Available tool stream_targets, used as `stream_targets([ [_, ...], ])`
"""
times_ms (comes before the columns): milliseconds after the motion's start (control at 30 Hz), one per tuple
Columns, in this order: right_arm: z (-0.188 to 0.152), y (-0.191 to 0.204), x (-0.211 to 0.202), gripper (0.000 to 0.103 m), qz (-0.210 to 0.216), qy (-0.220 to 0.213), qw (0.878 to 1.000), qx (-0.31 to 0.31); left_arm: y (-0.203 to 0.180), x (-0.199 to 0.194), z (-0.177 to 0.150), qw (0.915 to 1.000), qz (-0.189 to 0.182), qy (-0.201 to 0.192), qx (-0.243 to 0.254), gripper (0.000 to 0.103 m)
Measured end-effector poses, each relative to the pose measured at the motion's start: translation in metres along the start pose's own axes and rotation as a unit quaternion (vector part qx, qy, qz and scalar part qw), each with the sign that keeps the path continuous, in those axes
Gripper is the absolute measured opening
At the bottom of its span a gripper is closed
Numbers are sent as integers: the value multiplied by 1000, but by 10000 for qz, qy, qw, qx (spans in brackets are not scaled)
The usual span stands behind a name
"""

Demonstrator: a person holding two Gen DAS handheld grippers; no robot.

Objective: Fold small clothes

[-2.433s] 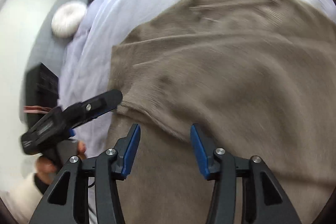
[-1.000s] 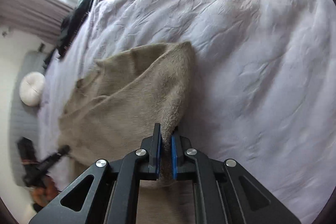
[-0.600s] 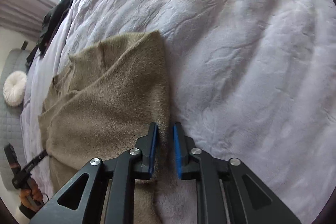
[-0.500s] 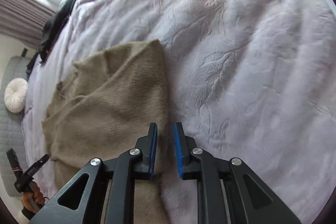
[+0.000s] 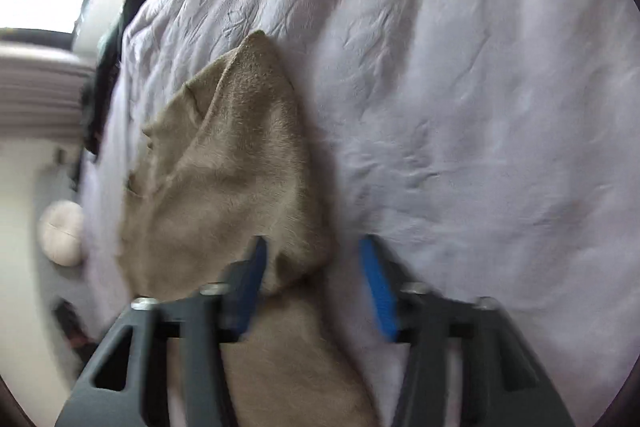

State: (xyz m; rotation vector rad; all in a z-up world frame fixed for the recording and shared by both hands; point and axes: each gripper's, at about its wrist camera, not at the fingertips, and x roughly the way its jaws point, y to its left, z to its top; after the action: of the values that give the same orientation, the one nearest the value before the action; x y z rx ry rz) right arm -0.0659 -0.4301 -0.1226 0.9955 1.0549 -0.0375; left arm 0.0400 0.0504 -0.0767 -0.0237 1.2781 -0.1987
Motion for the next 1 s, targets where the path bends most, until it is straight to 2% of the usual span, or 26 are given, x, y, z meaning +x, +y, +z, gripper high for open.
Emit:
stream_targets([
  [33,1,6,0,15,-189,-23,9995,-255,-1,2,-1,10000,91,2,31,28],
  [100,-1,18,6,15,-872,10,9906,-1057,-4,8,-4,9997,217,26,125,28],
  [133,-4,20,10,15,-981,52,9880,-1191,-4,9,-5,9996,240,38,147,28],
  [333,-12,30,-15,17,-1317,-154,9836,-1220,1,-12,-5,9998,173,62,84,28],
  [433,-16,47,-31,17,-1215,-415,9788,-1593,1,-23,-1,9999,69,-112,96,28],
  [500,-18,62,-28,17,-1077,-415,9756,-1867,-3,-17,2,9998,109,-81,117,28],
  [600,-18,67,-3,17,-1222,-155,9714,-2032,-7,8,-4,9991,312,204,194,28],
  [667,-19,56,21,16,-1539,148,9663,-2060,-5,15,-10,9993,323,109,160,29],
  [800,-17,45,12,16,-1257,54,9746,-1852,-1,10,-10,9996,226,121,73,29],
  [1000,-21,32,-15,20,-1229,53,9756,-1818,3,7,-13,9995,270,136,57,29],
])
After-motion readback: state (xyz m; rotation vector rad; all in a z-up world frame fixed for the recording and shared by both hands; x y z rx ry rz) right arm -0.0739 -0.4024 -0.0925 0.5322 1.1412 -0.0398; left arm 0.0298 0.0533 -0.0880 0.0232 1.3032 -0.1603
